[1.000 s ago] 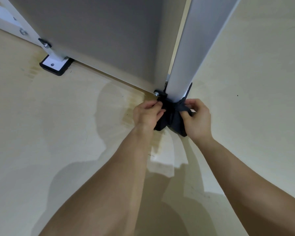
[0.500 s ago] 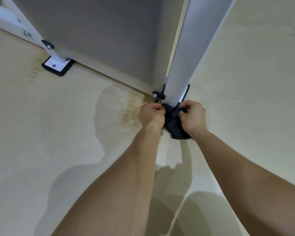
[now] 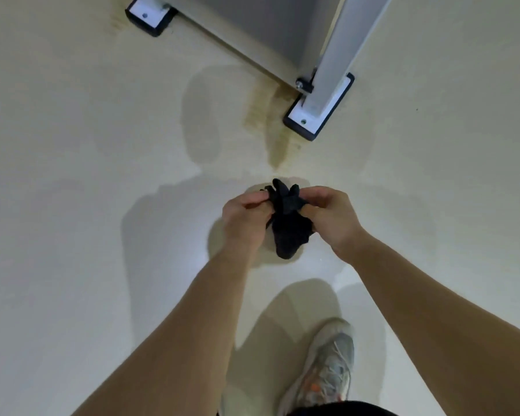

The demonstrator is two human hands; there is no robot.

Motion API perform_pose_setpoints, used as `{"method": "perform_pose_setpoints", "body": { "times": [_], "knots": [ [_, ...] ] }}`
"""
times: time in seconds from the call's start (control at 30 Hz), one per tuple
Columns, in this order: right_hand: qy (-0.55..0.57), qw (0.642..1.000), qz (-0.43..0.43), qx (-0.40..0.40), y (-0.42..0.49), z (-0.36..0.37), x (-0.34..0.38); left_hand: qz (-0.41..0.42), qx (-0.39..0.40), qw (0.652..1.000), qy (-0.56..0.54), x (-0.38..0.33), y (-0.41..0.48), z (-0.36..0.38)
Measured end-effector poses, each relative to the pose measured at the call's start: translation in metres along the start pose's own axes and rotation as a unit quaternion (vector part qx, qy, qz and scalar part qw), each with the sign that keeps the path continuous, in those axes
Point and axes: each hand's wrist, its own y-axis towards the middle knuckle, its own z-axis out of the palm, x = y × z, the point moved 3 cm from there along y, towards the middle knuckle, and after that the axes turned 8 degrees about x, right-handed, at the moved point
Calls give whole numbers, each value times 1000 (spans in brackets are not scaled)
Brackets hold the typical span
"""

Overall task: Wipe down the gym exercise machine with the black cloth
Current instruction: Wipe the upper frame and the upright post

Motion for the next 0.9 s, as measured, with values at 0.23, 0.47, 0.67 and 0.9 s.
{"method": "perform_pose_setpoints", "body": {
  "times": [0.23,0.47,0.67,0.9],
  "knots": [
    [-15,998,38,53,-155,28,79,23,-45,990,130,-58,-181,-59],
    [-116,986,57,102,-306,22,173,113,-5,959,260,-159,-344,-69],
    [-214,976,2,50,-416,21,259,246,83,891,373,-245,-477,-50],
    [-240,959,-107,110,-542,-13,360,274,100,878,378,-320,-609,-22]
  ]
}}
